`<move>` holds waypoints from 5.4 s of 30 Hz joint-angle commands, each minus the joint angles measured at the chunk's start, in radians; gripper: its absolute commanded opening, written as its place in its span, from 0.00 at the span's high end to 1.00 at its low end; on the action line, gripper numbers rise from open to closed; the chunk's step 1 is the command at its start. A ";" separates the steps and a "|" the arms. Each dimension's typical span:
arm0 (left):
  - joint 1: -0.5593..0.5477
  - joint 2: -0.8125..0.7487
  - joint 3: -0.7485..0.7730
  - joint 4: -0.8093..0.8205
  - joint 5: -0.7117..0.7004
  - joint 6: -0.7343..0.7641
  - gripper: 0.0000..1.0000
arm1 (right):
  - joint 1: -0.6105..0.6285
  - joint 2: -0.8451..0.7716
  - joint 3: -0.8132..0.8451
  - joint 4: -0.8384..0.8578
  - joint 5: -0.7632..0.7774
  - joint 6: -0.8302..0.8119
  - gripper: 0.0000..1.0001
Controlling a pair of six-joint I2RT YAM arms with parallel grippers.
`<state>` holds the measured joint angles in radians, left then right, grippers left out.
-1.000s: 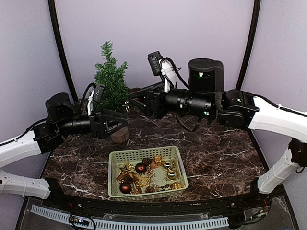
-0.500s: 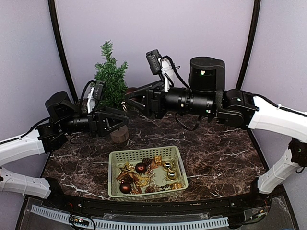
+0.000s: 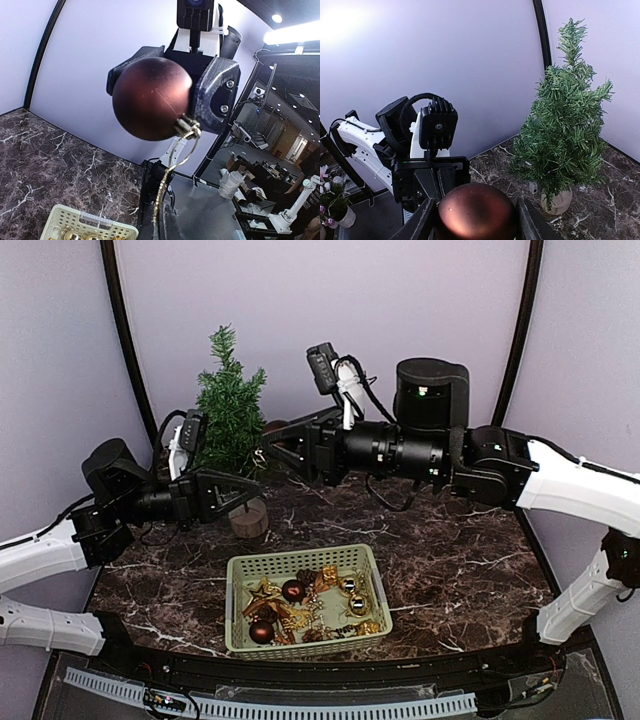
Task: Decorate the small christmas tree
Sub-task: Hang the ornament ball on the branch.
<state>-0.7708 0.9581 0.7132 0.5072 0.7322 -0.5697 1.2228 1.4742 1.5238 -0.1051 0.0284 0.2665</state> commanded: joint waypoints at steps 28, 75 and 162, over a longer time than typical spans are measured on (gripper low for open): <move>0.167 -0.106 0.246 -0.676 -0.505 0.109 1.00 | -0.048 0.367 0.292 0.206 0.391 -0.114 0.57; 0.249 0.298 0.667 -0.758 -0.440 0.363 1.00 | -0.219 0.475 0.377 0.310 0.332 -0.070 0.57; 0.250 0.309 0.686 -0.781 -0.637 0.410 1.00 | -0.234 0.548 0.392 0.346 0.265 0.007 0.57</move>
<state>-0.5259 1.2701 1.3663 -0.3035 0.1268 -0.1524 1.0016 2.0022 1.8629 0.2184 0.3172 0.2535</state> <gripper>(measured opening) 0.009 0.484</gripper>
